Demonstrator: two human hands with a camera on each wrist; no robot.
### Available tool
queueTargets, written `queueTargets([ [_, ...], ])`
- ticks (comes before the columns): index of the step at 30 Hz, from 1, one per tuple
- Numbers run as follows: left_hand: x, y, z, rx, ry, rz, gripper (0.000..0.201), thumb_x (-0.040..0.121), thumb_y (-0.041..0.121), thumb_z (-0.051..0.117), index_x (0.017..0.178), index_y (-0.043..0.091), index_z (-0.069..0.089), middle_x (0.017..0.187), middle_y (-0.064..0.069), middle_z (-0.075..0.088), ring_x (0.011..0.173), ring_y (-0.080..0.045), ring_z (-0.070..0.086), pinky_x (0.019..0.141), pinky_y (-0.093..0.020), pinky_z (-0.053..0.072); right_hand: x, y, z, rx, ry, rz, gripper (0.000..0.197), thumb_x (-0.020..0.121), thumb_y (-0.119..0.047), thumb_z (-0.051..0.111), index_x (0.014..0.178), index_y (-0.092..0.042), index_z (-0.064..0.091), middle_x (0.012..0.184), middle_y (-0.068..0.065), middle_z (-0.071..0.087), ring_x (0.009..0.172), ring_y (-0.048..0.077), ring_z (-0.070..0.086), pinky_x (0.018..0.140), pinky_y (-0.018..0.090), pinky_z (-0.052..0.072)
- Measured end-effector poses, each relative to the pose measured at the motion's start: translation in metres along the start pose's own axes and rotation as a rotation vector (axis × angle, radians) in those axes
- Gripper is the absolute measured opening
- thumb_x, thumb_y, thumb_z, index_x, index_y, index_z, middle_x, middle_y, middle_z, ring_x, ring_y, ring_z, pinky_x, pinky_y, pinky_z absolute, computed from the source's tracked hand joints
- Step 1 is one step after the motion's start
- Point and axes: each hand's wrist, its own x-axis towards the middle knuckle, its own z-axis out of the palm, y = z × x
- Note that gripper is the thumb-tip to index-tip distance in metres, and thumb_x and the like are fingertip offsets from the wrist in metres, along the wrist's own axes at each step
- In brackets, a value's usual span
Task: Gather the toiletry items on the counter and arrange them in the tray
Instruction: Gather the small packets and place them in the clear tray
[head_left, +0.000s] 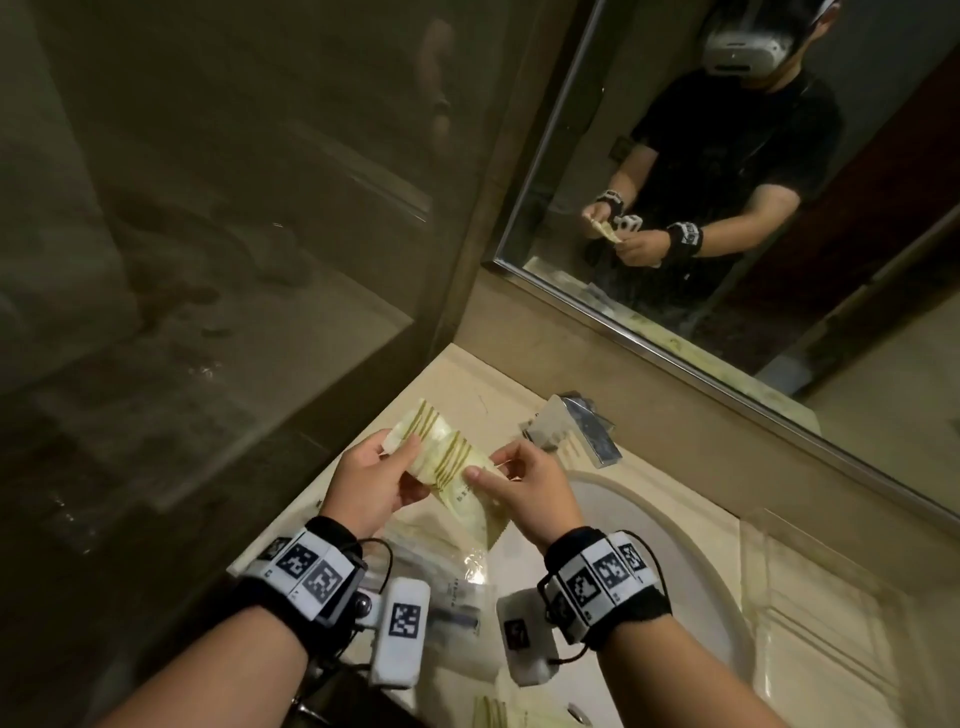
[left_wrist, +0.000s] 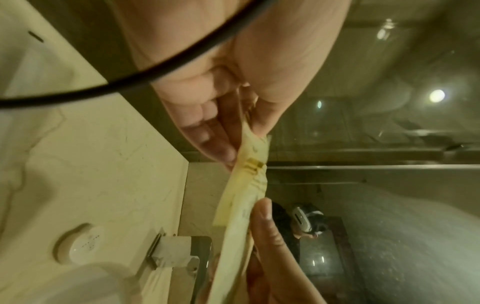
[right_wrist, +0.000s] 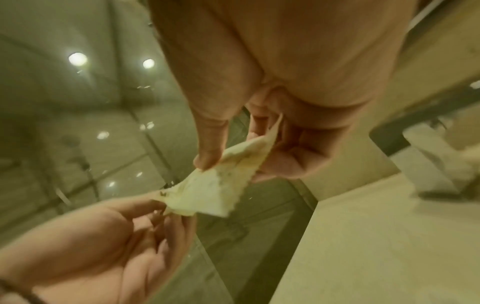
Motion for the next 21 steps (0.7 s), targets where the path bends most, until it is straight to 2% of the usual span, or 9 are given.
queueTargets([
  [2, 0.001, -0.001, 0.002, 0.087, 0.004, 0.047, 0.014, 0.096, 0.016, 0.055, 0.100, 0.010, 0.068, 0.085, -0.012, 0.072, 0.076, -0.024, 0.070, 0.071, -0.037, 0.057, -0.002, 0.003, -0.001, -0.124, 0.059, -0.059, 0.033, 0.071, -0.037, 0.081, 0.078, -0.017, 0.056, 0.080, 0.002, 0.062, 0.070, 0.015, 0.055, 0.067, 0.039, 0.053],
  [6, 0.000, -0.005, 0.014, 0.215, 0.022, 0.108, 0.017, 0.096, 0.014, 0.054, 0.087, 0.022, 0.066, 0.074, -0.006, 0.068, 0.070, -0.021, 0.067, 0.070, -0.034, 0.059, -0.007, 0.006, -0.009, -0.103, 0.133, -0.114, 0.021, 0.075, -0.031, 0.079, 0.079, -0.022, 0.060, 0.085, -0.003, 0.067, 0.082, 0.017, 0.064, 0.071, 0.034, 0.058],
  [8, 0.003, -0.010, 0.019, 0.259, 0.021, 0.129, 0.019, 0.097, 0.015, 0.053, 0.084, 0.022, 0.066, 0.079, -0.007, 0.071, 0.075, -0.023, 0.069, 0.070, -0.034, 0.060, -0.011, 0.009, -0.015, -0.038, 0.177, -0.123, 0.015, 0.078, -0.026, 0.077, 0.080, -0.021, 0.063, 0.086, -0.003, 0.068, 0.083, 0.016, 0.065, 0.074, 0.035, 0.058],
  [10, 0.007, -0.016, 0.025, 0.303, 0.013, 0.132, 0.017, 0.097, 0.017, 0.053, 0.088, 0.018, 0.067, 0.086, -0.008, 0.073, 0.080, -0.024, 0.071, 0.069, -0.033, 0.060, -0.014, 0.015, -0.022, 0.050, 0.241, -0.123, 0.014, 0.078, -0.023, 0.077, 0.082, -0.017, 0.065, 0.086, -0.001, 0.069, 0.084, 0.019, 0.066, 0.076, 0.039, 0.058],
  [13, 0.009, -0.025, 0.044, 0.318, -0.064, 0.104, 0.016, 0.097, 0.017, 0.053, 0.089, 0.017, 0.067, 0.088, -0.009, 0.073, 0.080, -0.023, 0.072, 0.070, -0.035, 0.061, -0.022, 0.029, -0.034, 0.121, 0.318, -0.109, 0.013, 0.076, -0.020, 0.080, 0.080, -0.018, 0.067, 0.085, 0.003, 0.070, 0.085, 0.025, 0.066, 0.078, 0.044, 0.057],
  [16, 0.005, -0.034, 0.070, 0.242, -0.177, 0.025, 0.017, 0.098, 0.015, 0.051, 0.091, 0.018, 0.067, 0.093, -0.013, 0.073, 0.083, -0.026, 0.072, 0.075, -0.042, 0.060, -0.032, 0.044, -0.046, 0.132, 0.339, -0.049, 0.015, 0.076, -0.018, 0.079, 0.077, -0.023, 0.065, 0.084, 0.001, 0.069, 0.082, 0.020, 0.066, 0.075, 0.038, 0.057],
  [19, 0.000, -0.047, 0.095, 0.161, -0.263, -0.057, 0.019, 0.100, 0.016, 0.047, 0.095, 0.015, 0.065, 0.097, -0.015, 0.072, 0.085, -0.027, 0.071, 0.075, -0.042, 0.060, -0.044, 0.062, -0.064, 0.093, 0.407, -0.009, 0.017, 0.077, -0.023, 0.078, 0.074, -0.027, 0.062, 0.083, -0.004, 0.067, 0.081, 0.014, 0.062, 0.072, 0.030, 0.053],
  [21, -0.005, -0.055, 0.110, 0.115, -0.318, -0.087, 0.021, 0.100, 0.023, 0.045, 0.099, 0.014, 0.065, 0.099, -0.016, 0.071, 0.089, -0.028, 0.070, 0.078, -0.043, 0.058, -0.053, 0.074, -0.076, 0.170, 0.425, 0.047, 0.015, 0.079, -0.021, 0.077, 0.077, -0.024, 0.062, 0.088, -0.002, 0.067, 0.085, 0.014, 0.063, 0.072, 0.027, 0.053],
])
